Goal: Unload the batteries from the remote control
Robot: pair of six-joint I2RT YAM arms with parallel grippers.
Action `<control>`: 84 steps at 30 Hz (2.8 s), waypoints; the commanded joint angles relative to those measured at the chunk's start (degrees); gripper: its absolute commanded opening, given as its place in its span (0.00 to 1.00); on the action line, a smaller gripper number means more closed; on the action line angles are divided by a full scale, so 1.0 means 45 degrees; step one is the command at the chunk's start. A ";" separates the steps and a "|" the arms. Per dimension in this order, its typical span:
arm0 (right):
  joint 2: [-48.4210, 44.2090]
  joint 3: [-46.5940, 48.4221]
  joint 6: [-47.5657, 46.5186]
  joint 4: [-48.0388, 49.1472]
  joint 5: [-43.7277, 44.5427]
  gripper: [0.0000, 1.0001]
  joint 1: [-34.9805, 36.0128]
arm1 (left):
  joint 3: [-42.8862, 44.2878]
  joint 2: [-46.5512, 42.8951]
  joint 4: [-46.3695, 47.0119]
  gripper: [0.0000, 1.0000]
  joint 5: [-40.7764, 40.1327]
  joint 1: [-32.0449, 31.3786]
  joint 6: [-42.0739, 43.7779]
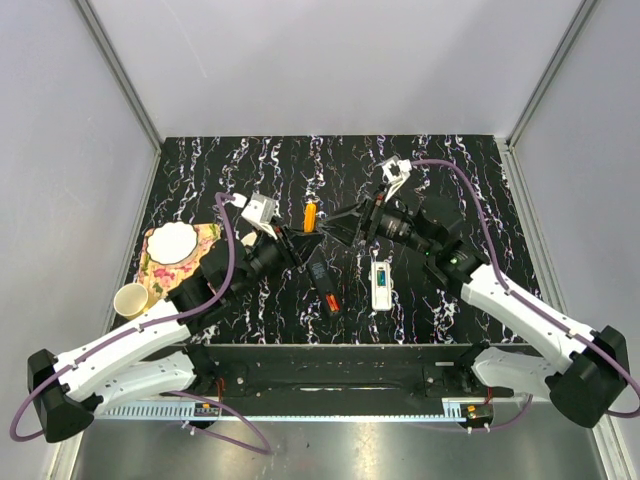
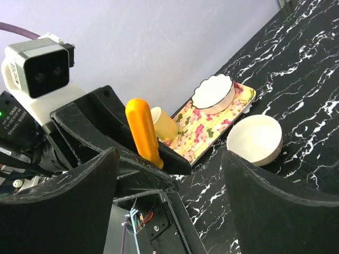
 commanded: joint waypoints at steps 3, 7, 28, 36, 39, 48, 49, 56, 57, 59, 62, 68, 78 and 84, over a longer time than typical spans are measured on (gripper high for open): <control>0.0643 0.0810 0.0284 0.1764 -0.0255 0.81 0.0410 | 0.0023 -0.0057 0.0600 0.00 -0.0340 0.0033 -0.0498; 0.0994 0.1102 0.0265 0.1980 -0.0527 0.75 0.0547 | 0.0082 0.0040 0.0639 0.00 -0.0028 0.0033 -0.0382; 0.1271 0.1045 -0.0319 0.2858 -0.2146 0.00 0.0625 | 0.0005 -0.0795 -0.0552 0.84 0.0577 0.0053 0.1061; 0.0311 0.0341 -0.0751 0.3718 -0.3300 0.00 0.0625 | -0.0817 -0.2810 0.0151 0.96 0.2530 0.0072 0.2098; 0.0370 0.0458 -0.0478 0.4322 -0.4606 0.00 0.0625 | -0.0583 -0.2637 0.0074 0.96 0.3973 0.0092 0.2489; 0.0721 0.1220 -0.0087 0.4480 -0.6639 0.00 0.0625 | 0.0082 -0.1464 0.1515 0.90 0.7765 0.0112 0.2550; 0.0780 0.1259 -0.0048 0.4480 -0.6739 0.00 0.0625 | 0.0043 -0.1386 0.1789 0.89 0.7882 0.0112 0.2355; 0.0663 0.0986 0.0167 0.4578 -0.6545 0.00 0.0625 | 0.0550 -0.0702 0.2553 0.60 0.8021 0.0112 0.2197; 0.0624 0.0947 0.0167 0.4539 -0.6390 0.00 0.0625 | 0.0570 -0.0566 0.2689 0.52 0.8001 0.0112 0.2120; 0.0624 0.0888 0.0128 0.4441 -0.6349 0.01 0.0625 | 0.0531 -0.0409 0.3020 0.21 0.8001 0.0112 0.1866; 0.0605 0.0790 0.0128 0.4188 -0.6095 0.09 0.0625 | 0.0667 -0.0077 0.2634 0.00 0.7884 0.0131 0.1748; 0.0117 0.0848 -0.0964 0.2491 -0.5802 0.39 0.0605 | 0.0765 0.0021 0.1775 0.00 0.7981 0.0170 0.1923; -0.0373 0.1844 -0.2372 -0.0071 -0.7050 0.66 0.0371 | 0.1176 -0.0115 0.0560 0.00 0.9153 0.0229 0.2529; 0.0116 0.1826 -0.1319 0.1310 -0.7540 0.53 0.0371 | 0.1312 0.0157 0.0737 0.00 0.9953 0.0229 0.2373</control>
